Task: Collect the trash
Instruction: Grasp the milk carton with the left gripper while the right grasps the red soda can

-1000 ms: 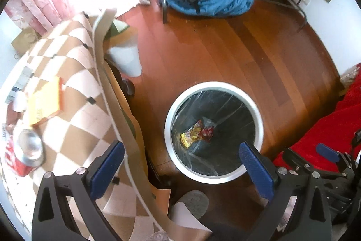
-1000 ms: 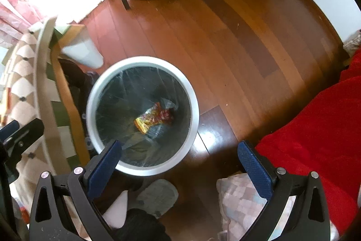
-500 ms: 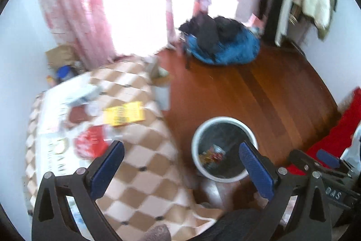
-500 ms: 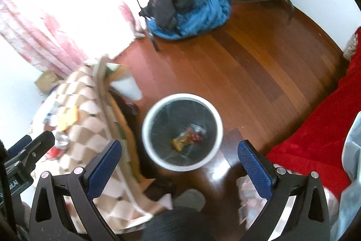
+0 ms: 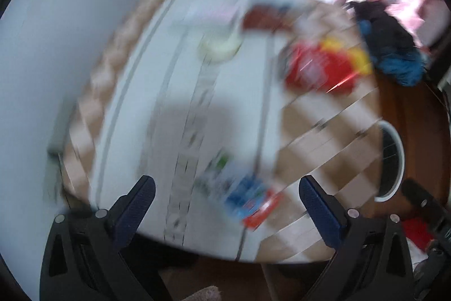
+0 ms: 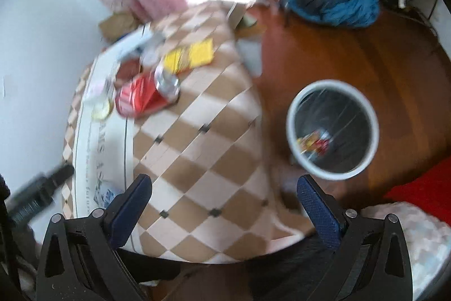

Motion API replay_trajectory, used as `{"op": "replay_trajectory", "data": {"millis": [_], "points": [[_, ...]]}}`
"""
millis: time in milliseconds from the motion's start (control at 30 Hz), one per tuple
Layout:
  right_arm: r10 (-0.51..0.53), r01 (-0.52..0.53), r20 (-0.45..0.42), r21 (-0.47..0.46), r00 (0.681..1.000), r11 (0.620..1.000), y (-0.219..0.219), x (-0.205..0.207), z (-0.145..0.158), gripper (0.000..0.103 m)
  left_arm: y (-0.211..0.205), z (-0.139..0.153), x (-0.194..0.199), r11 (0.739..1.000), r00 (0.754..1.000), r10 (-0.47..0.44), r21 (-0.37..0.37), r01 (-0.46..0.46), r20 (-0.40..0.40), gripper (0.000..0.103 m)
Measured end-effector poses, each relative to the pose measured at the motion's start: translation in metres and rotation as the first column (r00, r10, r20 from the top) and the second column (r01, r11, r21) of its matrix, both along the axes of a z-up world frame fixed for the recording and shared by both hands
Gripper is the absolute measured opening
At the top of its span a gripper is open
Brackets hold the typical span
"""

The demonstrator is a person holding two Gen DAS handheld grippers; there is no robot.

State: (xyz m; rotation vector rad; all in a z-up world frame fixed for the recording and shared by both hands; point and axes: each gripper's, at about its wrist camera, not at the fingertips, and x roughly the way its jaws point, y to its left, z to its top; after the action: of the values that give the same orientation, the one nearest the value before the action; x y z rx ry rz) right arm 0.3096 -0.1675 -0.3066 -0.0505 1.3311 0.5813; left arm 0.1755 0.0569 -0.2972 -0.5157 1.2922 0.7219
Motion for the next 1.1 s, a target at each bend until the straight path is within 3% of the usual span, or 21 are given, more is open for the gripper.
{"op": "replay_trajectory", "data": {"millis": [67,200,267,300,367,533,633,700,867,900,933,1033,1100], "points": [[0.006,-0.007,-0.029,-0.019,1.000,1.000,0.014,-0.004,-0.019,0.103,0.008,-0.023,-0.012,0.993,0.997,0.079,-0.092,-0.079,-0.009,0.103],[0.024,-0.027,-0.054,-0.070,0.998,0.997,0.035,-0.004,-0.046,0.103,0.018,-0.063,-0.016,0.944,0.981,0.193,-0.269,-0.189,-0.010,0.100],[0.031,-0.036,-0.062,-0.085,0.998,0.996,0.041,0.003,-0.051,0.103,0.019,-0.074,-0.012,0.932,0.976,0.219,-0.293,-0.213,-0.013,0.088],[0.039,-0.044,-0.064,-0.091,0.997,0.995,0.045,0.004,-0.053,0.103,0.019,-0.077,-0.010,0.929,0.972,0.233,-0.293,-0.227,-0.015,0.082],[0.061,-0.068,-0.066,-0.110,0.996,0.992,0.050,0.008,-0.055,0.103,0.018,-0.073,-0.007,0.938,0.970,0.241,-0.261,-0.227,0.022,0.056],[0.190,-0.199,-0.074,-0.142,0.979,0.970,0.070,0.016,-0.050,0.103,0.027,-0.059,-0.001,0.970,0.975,0.213,-0.131,-0.204,0.064,0.055],[0.326,-0.332,-0.059,-0.179,0.943,0.926,0.095,0.025,-0.036,0.103,0.040,-0.055,-0.002,0.968,0.966,0.250,-0.051,-0.247,0.061,0.055],[0.432,-0.428,-0.036,-0.233,0.901,0.873,0.120,0.027,-0.026,0.103,0.051,-0.056,-0.005,0.961,0.959,0.276,-0.037,-0.274,0.063,0.055],[0.698,-0.650,-0.041,-0.404,0.715,0.643,0.201,0.035,-0.015,0.103,0.072,-0.064,-0.016,0.942,0.940,0.337,-0.021,-0.336,0.057,0.055],[0.742,-0.682,-0.045,-0.434,0.669,0.588,0.217,0.036,-0.016,0.103,0.073,-0.065,-0.016,0.939,0.937,0.344,-0.024,-0.343,0.056,0.055],[0.794,-0.718,-0.061,-0.473,0.604,0.510,0.236,0.037,-0.020,0.103,0.076,-0.066,-0.016,0.937,0.936,0.349,-0.027,-0.348,0.055,0.055],[0.878,-0.756,-0.132,-0.576,0.461,0.310,0.273,0.033,-0.043,0.103,0.094,-0.067,-0.015,0.932,0.931,0.361,-0.043,-0.359,0.055,0.053],[0.895,-0.784,-0.196,-0.579,0.400,0.224,0.288,0.030,-0.059,0.103,0.098,-0.070,-0.018,0.931,0.930,0.363,-0.053,-0.361,0.054,0.053]]}}
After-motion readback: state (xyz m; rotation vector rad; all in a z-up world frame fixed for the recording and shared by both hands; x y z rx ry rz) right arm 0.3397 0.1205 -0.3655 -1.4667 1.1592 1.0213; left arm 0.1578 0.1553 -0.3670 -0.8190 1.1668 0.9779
